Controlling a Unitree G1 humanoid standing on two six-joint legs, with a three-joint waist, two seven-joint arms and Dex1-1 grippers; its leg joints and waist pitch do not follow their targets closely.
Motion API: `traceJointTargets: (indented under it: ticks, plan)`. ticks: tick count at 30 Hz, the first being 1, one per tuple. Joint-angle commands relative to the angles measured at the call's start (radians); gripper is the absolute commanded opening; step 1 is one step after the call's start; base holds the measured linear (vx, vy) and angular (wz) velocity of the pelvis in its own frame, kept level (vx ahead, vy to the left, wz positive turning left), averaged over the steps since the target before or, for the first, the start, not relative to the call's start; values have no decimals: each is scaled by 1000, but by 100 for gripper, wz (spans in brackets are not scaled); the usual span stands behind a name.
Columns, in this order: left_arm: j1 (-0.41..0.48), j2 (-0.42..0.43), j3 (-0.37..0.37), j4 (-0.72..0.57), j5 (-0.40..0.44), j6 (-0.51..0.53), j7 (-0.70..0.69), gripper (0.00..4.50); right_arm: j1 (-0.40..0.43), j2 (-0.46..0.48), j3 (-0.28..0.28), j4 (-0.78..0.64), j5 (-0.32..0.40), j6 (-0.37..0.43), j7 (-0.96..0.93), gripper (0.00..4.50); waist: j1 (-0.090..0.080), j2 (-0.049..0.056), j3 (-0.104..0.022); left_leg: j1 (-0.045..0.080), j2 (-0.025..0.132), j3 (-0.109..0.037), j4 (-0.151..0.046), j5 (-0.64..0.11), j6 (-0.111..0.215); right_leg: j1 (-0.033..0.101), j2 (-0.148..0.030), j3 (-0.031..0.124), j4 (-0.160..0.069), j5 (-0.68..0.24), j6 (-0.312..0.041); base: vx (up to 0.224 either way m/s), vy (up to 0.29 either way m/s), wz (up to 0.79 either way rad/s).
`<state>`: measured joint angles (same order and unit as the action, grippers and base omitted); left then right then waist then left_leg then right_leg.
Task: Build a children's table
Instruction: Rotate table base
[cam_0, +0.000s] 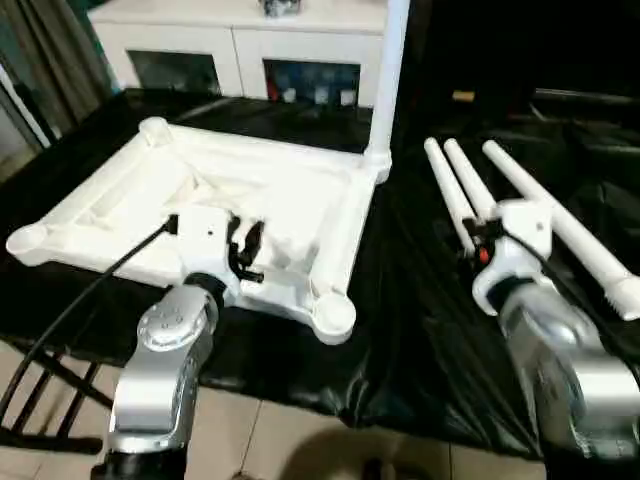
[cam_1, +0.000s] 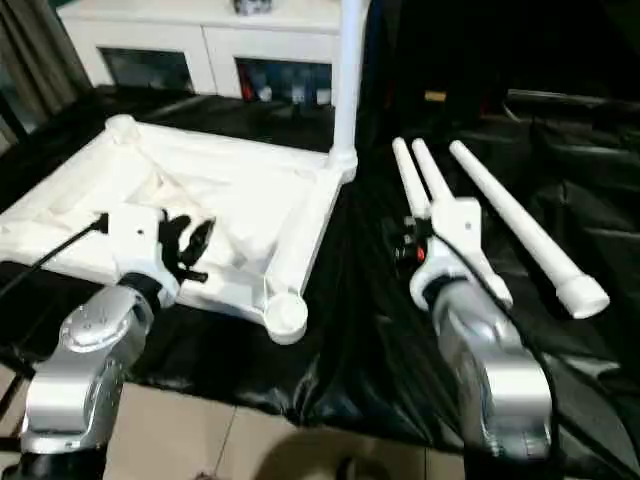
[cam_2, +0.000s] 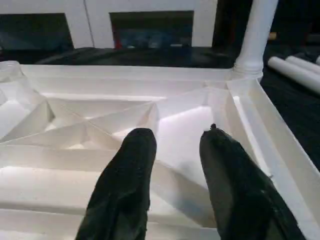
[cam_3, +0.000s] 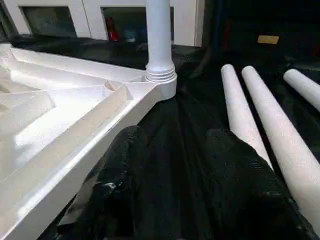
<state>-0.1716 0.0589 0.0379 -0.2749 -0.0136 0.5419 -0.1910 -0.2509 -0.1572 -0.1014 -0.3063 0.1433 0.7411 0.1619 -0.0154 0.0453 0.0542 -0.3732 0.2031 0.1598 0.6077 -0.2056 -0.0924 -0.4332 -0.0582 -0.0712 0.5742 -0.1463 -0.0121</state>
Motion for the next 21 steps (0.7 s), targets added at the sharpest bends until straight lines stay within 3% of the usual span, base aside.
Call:
traceJointTargets:
  ticks: [1,2,3,4,5,6,7,8,10,11,12,13,14,15,16,17,18,19,20,21]
  plan:
    - [-19,13,-8,18,14,-10,6,225,-18,0,6,26,-15,22,-17,260,3,-16,-47,-4,-6,0,-70,-219,68,48,-40,22,-100,-488,-8,0,0,0]
    - [-23,15,-3,30,15,-17,15,225,-28,1,13,36,-23,20,-24,260,5,-7,-56,0,-5,1,-66,-192,69,50,-41,25,-91,-444,-22,0,0,0]
    - [-28,15,5,40,14,-18,27,248,-31,3,18,39,-30,19,-30,274,5,-8,-55,-3,-4,1,-67,-182,71,53,-40,26,-90,-425,-28,0,0,0]
    - [-35,11,13,48,14,-21,39,248,-24,2,24,31,-36,33,-36,274,12,-4,-64,-2,-2,0,-65,-151,69,60,-43,28,-78,-366,-53,0,0,0]
    - [-40,2,26,52,7,-24,49,253,-13,5,30,22,-38,34,-39,285,12,-4,-64,-2,-2,0,-65,-151,69,60,-43,28,-78,-366,-53,0,0,0]
    - [-46,-6,35,55,2,-27,55,270,0,7,40,18,-43,31,-42,304,19,-2,-72,-6,2,-1,-63,-100,74,68,-46,31,-66,-281,-85,0,0,0]
    - [-53,-5,36,64,4,-36,60,270,8,13,46,22,-47,22,-48,304,24,10,-77,-4,3,-3,-60,-83,74,70,-48,31,-60,-250,-98,0,0,0]
    - [-63,0,31,79,9,-36,61,289,16,21,52,25,-48,6,-50,310,28,15,-79,-4,3,-3,-57,-45,79,71,-46,33,-53,-179,-122,51,2,1]
    - [-71,4,27,94,11,-37,62,292,21,27,57,27,-46,-4,-54,317,29,10,-84,-5,2,-3,-55,-17,91,75,-46,34,-44,-99,-155,53,3,1]
    - [-82,3,24,129,12,-46,67,294,29,47,54,21,-40,14,-71,328,32,26,-85,-4,2,-5,-54,-12,92,77,-47,34,-39,-84,-166,0,0,0]
    - [-86,3,22,144,17,-54,72,303,33,57,49,18,-37,27,-80,339,36,2,-85,24,-30,61,-18,-146,12,38,7,102,-72,-237,-111,19,27,-29]
    - [-94,4,13,159,22,-67,72,331,40,64,42,14,-39,35,-90,352,36,2,-85,24,-30,61,-18,-146,12,38,7,102,-72,-237,-111,19,27,-29]
    - [-94,4,13,159,22,-67,72,335,40,64,42,14,-39,35,-90,354,65,-9,-84,13,-43,54,1,-216,26,61,-25,186,-76,-376,-111,15,39,-50]
    - [-104,11,-5,167,41,-79,75,335,46,70,33,5,-37,46,-99,360,75,-13,-82,10,-49,49,22,-227,40,69,-40,228,-88,-425,-118,3,70,-44]
    - [-117,28,-28,172,76,-88,86,353,45,78,27,-4,-33,58,-106,378,96,-29,-69,-11,-53,1,57,-196,44,93,-54,319,-107,-520,-141,3,70,-44]
    - [-117,28,-28,172,76,-88,86,353,45,78,27,-4,-33,58,-106,378,96,-29,-69,-11,-53,1,57,-196,44,93,-54,319,-107,-520,-141,-22,101,-43]
    - [-141,25,-23,200,80,-101,100,379,27,83,34,4,-37,48,-111,397,62,9,-65,47,-20,-10,-32,-98,-36,1,109,220,-68,-394,-42,-43,87,-45]
    - [-144,22,-20,205,76,-103,101,380,24,83,36,7,-38,44,-111,400,62,9,-65,47,-20,-10,-32,-98,-36,1,109,220,-68,-394,-42,-43,87,-45]
    - [-150,13,-10,217,64,-107,107,380,16,81,42,16,-40,36,-109,400,40,44,-83,114,95,-27,-57,28,-5,-64,102,126,-24,-271,7,-49,77,-37]
    - [-146,5,-12,210,55,-114,105,385,5,75,40,32,-49,25,-115,409,35,54,-82,63,252,-56,-137,207,36,-49,24,35,99,-150,2,-56,63,-42]
